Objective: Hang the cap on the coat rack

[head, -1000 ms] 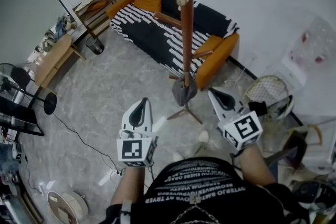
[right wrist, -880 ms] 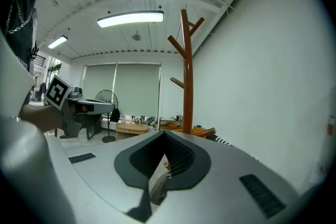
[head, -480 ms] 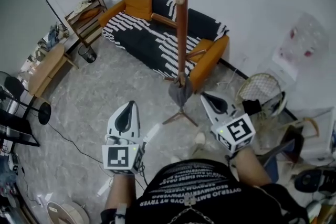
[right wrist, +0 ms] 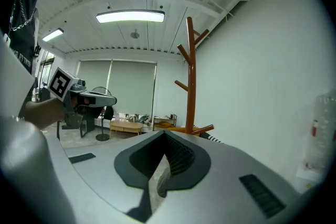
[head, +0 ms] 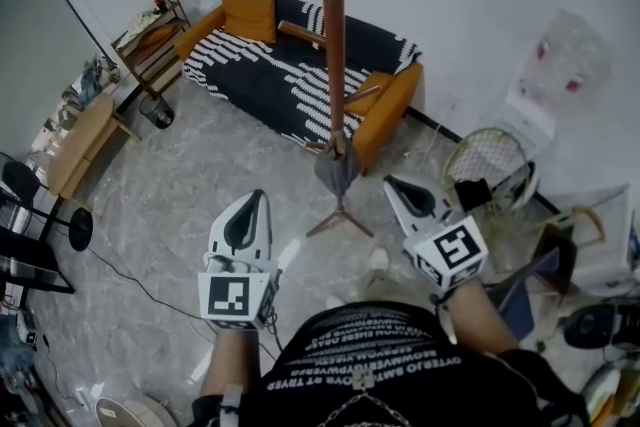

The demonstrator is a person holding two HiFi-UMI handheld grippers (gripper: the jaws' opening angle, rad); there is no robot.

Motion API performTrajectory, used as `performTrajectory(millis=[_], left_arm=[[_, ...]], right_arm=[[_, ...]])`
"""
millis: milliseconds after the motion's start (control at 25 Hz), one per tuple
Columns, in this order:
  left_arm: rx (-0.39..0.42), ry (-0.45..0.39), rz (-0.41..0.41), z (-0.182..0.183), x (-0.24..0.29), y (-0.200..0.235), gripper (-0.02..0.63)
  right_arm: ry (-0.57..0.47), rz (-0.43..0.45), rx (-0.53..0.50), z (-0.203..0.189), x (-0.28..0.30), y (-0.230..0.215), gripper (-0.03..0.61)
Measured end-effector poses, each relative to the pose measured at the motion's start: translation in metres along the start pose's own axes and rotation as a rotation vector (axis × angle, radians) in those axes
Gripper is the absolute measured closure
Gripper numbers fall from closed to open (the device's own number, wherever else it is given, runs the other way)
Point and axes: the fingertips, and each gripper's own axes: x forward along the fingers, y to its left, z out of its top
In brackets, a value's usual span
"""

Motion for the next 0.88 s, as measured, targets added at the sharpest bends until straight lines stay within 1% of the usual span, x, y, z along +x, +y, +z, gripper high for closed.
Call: performTrajectory(millis=[120,280,400,480,560,680,880], left_arm=[[0.012,-0.008,-0.018,-0.001,-0.001,-0.003,0.612],[-0.023,-0.013,-0.016,-0.004,-0.001,-0.007,0.612],[-0.031,-0.009,-0.016,-0.007,0.002,-0.012,0.612],[-0.016,-0.005,-0.023,-0.008,0.005,-0.015,0.612],[-0.005,-0.003,-0.028,-0.009,0.007,-0.017,0.612],[-0.048,0.000,-0.013,-0.010,0.013,-0.021,0.612],[-0.051,0.015,0.011,-0.008,0.028,-0.029,0.612]], right_arm=[[-0.005,-0.003,-0.020,0.000,-0.005,0.003,0.575],[-0.005,-0.006,-0.014,-0.002,-0.009,0.004,0.575],[-0.003,-0.013,-0.009,-0.004,-0.012,-0.001,0.575],[0.002,-0.012,-0.006,-0.007,-0.013,-0.004,0.575],[0.012,-0.006,-0.001,-0.010,-0.012,-0.008,0.575],[0.010,0.010,0.001,-0.010,-0.006,-0.015,0.575],[-0.018,0.048,0.000,-0.006,0.004,-0.032,0.575]])
